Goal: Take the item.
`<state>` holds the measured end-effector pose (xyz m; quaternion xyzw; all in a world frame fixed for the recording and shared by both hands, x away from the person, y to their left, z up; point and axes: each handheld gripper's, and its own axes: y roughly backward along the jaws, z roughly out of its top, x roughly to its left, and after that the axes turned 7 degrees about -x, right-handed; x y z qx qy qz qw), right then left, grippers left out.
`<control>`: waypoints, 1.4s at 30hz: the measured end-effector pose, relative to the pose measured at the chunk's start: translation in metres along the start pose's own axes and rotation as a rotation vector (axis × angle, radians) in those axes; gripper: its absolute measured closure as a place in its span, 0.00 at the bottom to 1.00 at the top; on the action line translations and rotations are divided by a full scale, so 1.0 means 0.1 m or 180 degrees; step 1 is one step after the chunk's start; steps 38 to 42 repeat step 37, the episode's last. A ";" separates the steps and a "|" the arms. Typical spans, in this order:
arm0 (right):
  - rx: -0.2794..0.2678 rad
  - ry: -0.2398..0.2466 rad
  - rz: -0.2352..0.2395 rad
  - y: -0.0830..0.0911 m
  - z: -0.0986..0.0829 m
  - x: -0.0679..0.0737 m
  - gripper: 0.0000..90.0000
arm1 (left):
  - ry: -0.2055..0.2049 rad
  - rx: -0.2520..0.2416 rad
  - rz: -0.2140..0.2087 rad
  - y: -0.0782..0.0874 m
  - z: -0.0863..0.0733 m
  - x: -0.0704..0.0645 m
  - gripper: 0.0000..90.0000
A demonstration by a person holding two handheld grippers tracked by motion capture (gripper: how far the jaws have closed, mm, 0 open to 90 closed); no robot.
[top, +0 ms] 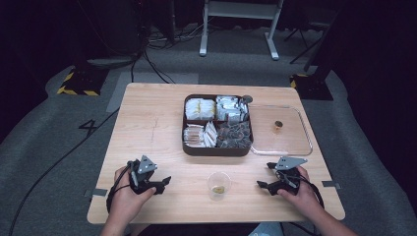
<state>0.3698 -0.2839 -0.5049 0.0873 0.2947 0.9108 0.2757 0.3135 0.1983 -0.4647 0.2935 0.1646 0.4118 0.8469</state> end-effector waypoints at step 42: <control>0.0000 0.0000 0.0000 0.00 0.00 0.00 0.15 | 0.0075 0.0052 0.0214 -0.10 -0.42 0.45 0.10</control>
